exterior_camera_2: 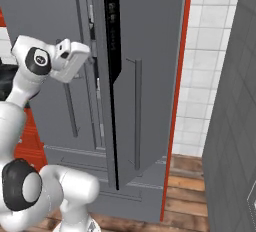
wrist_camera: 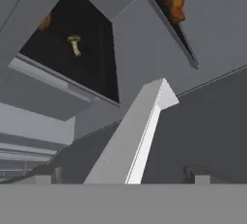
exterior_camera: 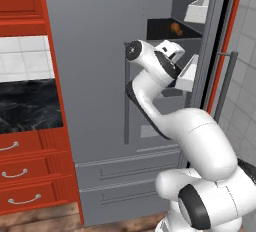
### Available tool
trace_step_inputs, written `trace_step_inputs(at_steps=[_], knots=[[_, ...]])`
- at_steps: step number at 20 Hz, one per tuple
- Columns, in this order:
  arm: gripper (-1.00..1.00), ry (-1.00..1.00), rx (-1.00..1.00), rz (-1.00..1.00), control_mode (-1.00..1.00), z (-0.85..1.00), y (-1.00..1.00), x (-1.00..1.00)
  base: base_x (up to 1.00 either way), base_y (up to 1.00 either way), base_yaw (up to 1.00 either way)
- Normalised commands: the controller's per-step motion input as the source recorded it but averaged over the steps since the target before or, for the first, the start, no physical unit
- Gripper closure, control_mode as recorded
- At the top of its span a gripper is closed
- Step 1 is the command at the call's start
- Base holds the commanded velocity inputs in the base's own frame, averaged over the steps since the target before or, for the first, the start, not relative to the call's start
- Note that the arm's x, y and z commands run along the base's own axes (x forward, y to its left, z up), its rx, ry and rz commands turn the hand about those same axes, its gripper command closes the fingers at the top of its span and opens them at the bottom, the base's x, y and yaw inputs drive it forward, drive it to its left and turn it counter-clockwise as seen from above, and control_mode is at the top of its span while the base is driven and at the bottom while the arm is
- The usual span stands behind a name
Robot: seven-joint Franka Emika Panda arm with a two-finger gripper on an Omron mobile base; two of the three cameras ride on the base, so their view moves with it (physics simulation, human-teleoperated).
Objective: Gather the potato and mushroom from the fridge and place them on a tray on the dining counter. Then gather the fish and chicken drumstick from the fridge and place them on the other tray.
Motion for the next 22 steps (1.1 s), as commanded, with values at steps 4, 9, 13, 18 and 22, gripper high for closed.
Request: trace_step_inputs(at_steps=[4, 9, 13, 18, 22], knots=[[-1.0, 0.06, -0.06, -0.11, -1.0, 0.0, -0.58, 0.12, 0.0, 0.0, 0.0], [-1.0, 0.02, -0.05, -0.12, -1.0, 0.0, -0.66, 0.01, 0.0, 0.0, 0.0], [-1.0, 0.0, -0.04, -0.14, -1.0, 0.0, -0.7, -0.1, 0.0, 0.0, 0.0], [-1.0, 0.02, -0.02, -0.14, -1.0, 0.0, -0.79, -0.02, 0.0, 0.0, 0.0], [-1.0, 0.02, -0.01, -0.11, -1.0, 0.0, -0.94, -0.01, 0.0, 0.0, 0.0]])
